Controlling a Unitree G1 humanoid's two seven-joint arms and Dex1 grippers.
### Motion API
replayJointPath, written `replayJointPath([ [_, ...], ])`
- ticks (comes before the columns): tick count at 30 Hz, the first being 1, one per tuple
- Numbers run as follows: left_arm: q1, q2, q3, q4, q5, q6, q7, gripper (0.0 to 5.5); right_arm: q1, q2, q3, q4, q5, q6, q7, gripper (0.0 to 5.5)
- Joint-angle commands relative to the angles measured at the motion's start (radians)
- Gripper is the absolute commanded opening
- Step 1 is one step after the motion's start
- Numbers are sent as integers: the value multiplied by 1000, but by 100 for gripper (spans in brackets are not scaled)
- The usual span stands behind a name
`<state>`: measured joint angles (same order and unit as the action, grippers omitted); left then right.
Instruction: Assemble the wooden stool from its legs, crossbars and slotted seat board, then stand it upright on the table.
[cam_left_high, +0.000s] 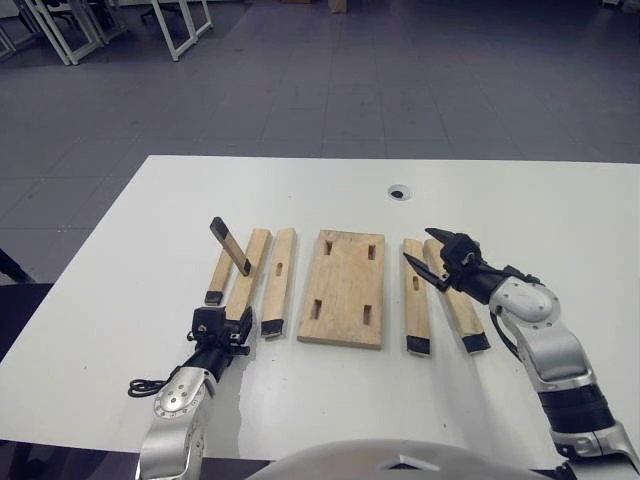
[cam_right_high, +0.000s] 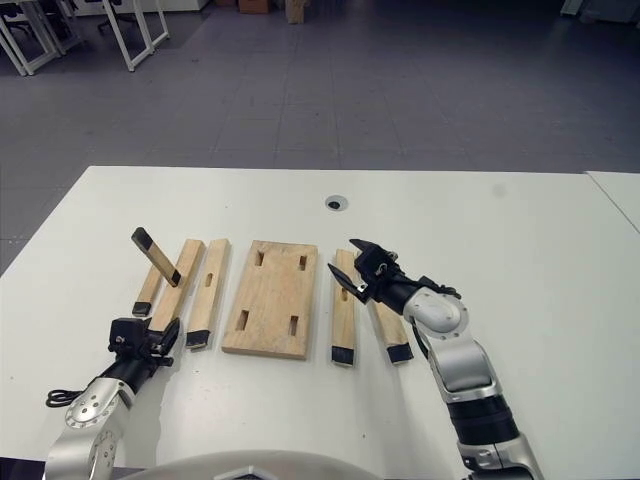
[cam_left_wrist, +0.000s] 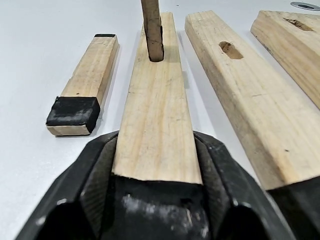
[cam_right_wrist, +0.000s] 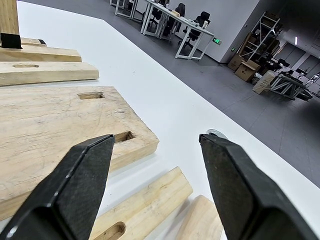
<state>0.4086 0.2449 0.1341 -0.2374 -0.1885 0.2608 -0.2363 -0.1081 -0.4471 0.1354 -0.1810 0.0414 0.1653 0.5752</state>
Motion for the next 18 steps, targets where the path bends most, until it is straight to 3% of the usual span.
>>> replayJointPath([
  [1, -31, 12, -9, 19, 19, 50, 6, 206, -49, 13, -39, 8, 35, 36, -8, 311],
  [3, -116, 10, 25, -26, -22, 82, 17, 206, -83, 29, -73, 17, 80, 102, -17, 311],
  [6, -429, 4, 145, -75, -226, 171, 42, 206, -212, 82, -206, 69, 331, 417, -13, 311],
  [10, -709, 36, 174, -17, -557, 448, -60, 206, -346, 84, -320, 159, 628, 738, 73, 379],
  [18, -797, 73, 162, 51, -1020, 839, -217, 206, -457, 48, -451, 352, 956, 1047, 233, 509],
])
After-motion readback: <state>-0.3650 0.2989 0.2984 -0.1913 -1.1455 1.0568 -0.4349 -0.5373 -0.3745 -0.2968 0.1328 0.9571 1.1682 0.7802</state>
